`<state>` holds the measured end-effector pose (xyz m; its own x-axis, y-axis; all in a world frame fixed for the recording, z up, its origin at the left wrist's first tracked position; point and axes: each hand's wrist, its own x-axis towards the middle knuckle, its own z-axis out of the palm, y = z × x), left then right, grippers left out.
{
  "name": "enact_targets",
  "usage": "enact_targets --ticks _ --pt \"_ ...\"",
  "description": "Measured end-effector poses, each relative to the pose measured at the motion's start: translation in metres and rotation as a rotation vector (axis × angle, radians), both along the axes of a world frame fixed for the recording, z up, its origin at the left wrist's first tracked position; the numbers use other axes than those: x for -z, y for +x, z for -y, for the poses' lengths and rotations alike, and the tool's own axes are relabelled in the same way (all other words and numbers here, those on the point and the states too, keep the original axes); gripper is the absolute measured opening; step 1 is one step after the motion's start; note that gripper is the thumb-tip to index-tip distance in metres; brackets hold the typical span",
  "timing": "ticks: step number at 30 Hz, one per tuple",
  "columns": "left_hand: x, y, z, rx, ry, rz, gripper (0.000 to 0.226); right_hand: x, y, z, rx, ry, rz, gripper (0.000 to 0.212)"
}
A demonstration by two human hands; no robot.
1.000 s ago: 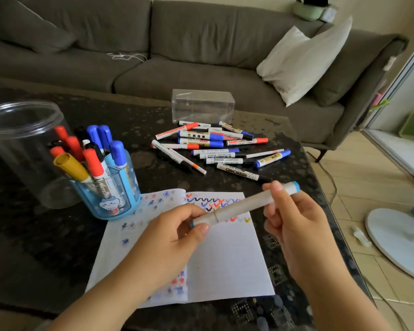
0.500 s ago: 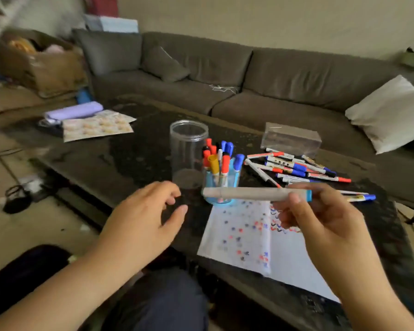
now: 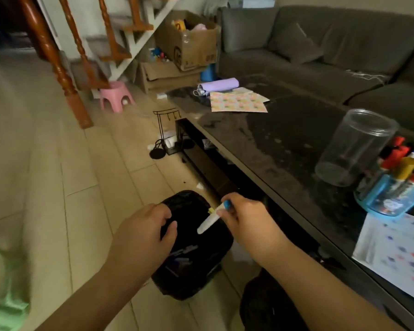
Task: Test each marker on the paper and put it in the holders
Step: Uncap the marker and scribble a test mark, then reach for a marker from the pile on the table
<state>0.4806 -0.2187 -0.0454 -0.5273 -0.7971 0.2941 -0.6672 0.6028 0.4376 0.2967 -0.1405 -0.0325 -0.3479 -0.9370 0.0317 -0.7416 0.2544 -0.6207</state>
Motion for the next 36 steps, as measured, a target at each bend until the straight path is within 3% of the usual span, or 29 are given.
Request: enact_targets --ticks 3,8,11,17,26,31,36 --pt "0.009 0.0 0.006 -0.002 0.018 0.037 0.014 0.02 0.004 0.015 -0.003 0.18 0.082 0.051" --pt "0.008 -0.023 0.004 0.072 0.034 0.034 0.011 0.007 -0.011 -0.008 0.026 0.008 0.046 0.02" --pt "-0.004 -0.052 -0.005 0.158 0.03 0.013 0.011 -0.013 -0.034 -0.043 0.111 -0.114 0.036 0.012" --pt "-0.044 -0.145 -0.051 0.453 -0.005 -0.028 0.01 -0.034 -0.095 -0.14 0.442 -0.2 0.007 0.02" --pt "-0.06 -0.297 -0.163 0.952 -0.081 -0.096 0.007 -0.026 -0.177 -0.277 0.929 -0.167 0.051 0.008" --pt "-0.052 -0.365 -0.211 1.07 -0.043 -0.119 0.008 -0.024 -0.224 -0.317 1.069 -0.112 0.018 0.01" --pt "-0.035 -0.413 -0.238 1.085 0.016 -0.064 0.007 -0.001 -0.284 -0.346 1.192 0.034 -0.103 0.031"
